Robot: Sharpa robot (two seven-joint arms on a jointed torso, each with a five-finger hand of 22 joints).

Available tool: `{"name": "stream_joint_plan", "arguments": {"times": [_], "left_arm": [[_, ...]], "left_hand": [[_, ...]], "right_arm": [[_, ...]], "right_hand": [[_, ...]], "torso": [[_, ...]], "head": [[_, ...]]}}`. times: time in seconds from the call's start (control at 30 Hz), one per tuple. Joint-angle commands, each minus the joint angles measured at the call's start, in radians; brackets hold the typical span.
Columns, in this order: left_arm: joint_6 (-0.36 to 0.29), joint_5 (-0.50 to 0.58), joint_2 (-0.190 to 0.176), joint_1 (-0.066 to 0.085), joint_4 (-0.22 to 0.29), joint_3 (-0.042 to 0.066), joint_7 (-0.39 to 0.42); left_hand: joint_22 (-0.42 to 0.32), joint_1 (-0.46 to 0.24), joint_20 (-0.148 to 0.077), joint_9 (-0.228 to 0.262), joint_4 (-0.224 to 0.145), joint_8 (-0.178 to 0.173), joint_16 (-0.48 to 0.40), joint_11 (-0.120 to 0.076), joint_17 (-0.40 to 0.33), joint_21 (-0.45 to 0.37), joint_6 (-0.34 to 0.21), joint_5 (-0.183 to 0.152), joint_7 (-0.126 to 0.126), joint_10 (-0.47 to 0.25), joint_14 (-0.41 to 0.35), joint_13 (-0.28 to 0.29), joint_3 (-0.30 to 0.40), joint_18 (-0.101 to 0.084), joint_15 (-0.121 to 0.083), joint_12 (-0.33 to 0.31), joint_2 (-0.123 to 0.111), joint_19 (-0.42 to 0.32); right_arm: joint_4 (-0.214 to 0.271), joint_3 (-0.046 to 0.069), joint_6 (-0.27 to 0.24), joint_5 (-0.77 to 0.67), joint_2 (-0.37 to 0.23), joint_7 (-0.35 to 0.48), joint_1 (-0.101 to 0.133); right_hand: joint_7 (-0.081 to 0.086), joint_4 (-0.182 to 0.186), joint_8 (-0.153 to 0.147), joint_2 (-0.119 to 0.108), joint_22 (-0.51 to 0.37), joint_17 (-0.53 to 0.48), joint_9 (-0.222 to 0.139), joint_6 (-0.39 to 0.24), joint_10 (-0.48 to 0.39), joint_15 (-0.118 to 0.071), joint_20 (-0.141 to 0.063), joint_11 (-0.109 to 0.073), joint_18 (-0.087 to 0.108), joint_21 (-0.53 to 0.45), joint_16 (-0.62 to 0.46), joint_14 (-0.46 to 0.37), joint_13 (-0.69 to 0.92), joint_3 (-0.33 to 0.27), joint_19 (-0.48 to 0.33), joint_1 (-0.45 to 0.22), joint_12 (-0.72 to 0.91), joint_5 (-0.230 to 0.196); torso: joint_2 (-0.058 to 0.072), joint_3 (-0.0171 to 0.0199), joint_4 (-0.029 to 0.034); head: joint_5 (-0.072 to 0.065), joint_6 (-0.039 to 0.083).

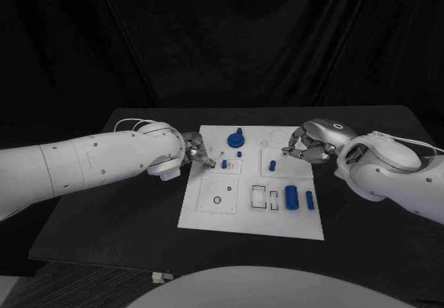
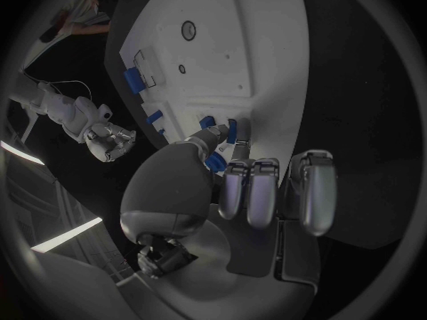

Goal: Assemble the parts on the task board

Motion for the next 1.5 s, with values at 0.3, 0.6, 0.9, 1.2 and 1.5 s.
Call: {"name": "stream_joint_plan", "arguments": {"times": [0.3, 0.6, 0.9, 1.2, 1.5], "left_arm": [[0.038, -0.002, 0.008, -0.004, -0.005, 0.001, 0.024], [0.055, -0.002, 0.010, -0.006, -0.008, 0.001, 0.033], [0.066, -0.002, 0.012, -0.006, -0.015, 0.001, 0.031], [0.076, -0.002, 0.016, -0.007, -0.025, 0.001, 0.032], [0.088, -0.002, 0.019, -0.009, -0.034, 0.001, 0.034]], "left_hand": [[0.226, -0.020, 0.002, -0.022, 0.014, -0.015, 0.014, -0.001, 0.268, -0.016, 0.017, 0.001, -0.019, 0.106, 0.119, 0.273, 0.084, 0.023, -0.003, 0.018, 0.010, 0.014], [0.224, -0.039, 0.004, -0.039, 0.032, -0.024, 0.014, 0.000, 0.268, -0.024, 0.013, -0.017, -0.018, 0.106, 0.119, 0.273, 0.054, 0.024, -0.002, 0.018, 0.002, 0.009], [0.222, -0.057, 0.006, -0.051, 0.051, -0.028, 0.014, 0.003, 0.268, -0.031, 0.007, -0.042, -0.015, 0.106, 0.119, 0.273, 0.032, 0.026, 0.000, 0.018, 0.005, 0.005], [0.219, -0.086, 0.008, -0.063, 0.084, -0.028, 0.014, 0.006, 0.268, -0.041, 0.006, -0.049, -0.013, 0.106, 0.119, 0.273, 0.002, 0.028, 0.003, 0.018, 0.009, -0.001], [0.219, -0.102, 0.007, -0.048, 0.105, -0.003, 0.014, 0.000, 0.268, -0.044, 0.026, -0.048, -0.021, 0.106, 0.119, 0.273, -0.027, 0.029, 0.000, 0.018, 0.011, -0.002]], "right_arm": [[-0.002, 0.001, 0.011, -0.001, -0.002, -0.023, -0.003], [-0.003, 0.001, 0.016, -0.001, 0.000, -0.026, -0.004], [-0.002, 0.001, 0.021, -0.001, -0.002, -0.029, -0.005], [-0.003, 0.001, 0.025, -0.001, -0.001, -0.031, -0.006], [-0.003, 0.001, 0.030, -0.001, -0.001, -0.033, -0.008]], "right_hand": [[-0.003, -0.012, -0.015, 0.003, 0.239, 0.134, 0.014, -0.008, 0.108, 0.000, 0.004, 0.006, -0.012, -0.020, -0.021, 0.087, 0.252, 0.027, 0.043, 0.021, -0.012, 0.020], [-0.002, -0.016, -0.018, 0.002, 0.238, 0.133, 0.013, -0.007, 0.108, 0.001, 0.004, 0.006, -0.011, -0.022, -0.022, 0.087, 0.252, 0.031, 0.042, 0.030, -0.012, 0.032], [-0.002, -0.021, -0.021, 0.001, 0.238, 0.132, 0.013, -0.006, 0.108, 0.001, 0.005, 0.006, -0.011, -0.023, -0.022, 0.086, 0.252, 0.035, 0.042, 0.037, -0.012, 0.044], [-0.002, -0.024, -0.023, 0.001, 0.237, 0.131, 0.013, -0.005, 0.108, 0.001, 0.005, 0.006, -0.011, -0.024, -0.023, 0.086, 0.252, 0.037, 0.041, 0.043, -0.012, 0.053], [-0.002, -0.025, -0.024, 0.001, 0.237, 0.131, 0.013, -0.005, 0.108, 0.001, 0.005, 0.006, -0.010, -0.025, -0.023, 0.086, 0.252, 0.039, 0.041, 0.045, -0.012, 0.058]], "torso": [[0.000, 0.0004, -0.0007], [-0.001, -0.0003, 0.0003], [0.000, 0.0005, 0.0000], [-0.001, 0.0001, -0.0001], [0.000, 0.0005, -0.0003]], "head": [[0.002, 0.000], [0.000, 0.000], [0.000, 0.000], [0.000, 0.000], [0.000, 0.000]]}}
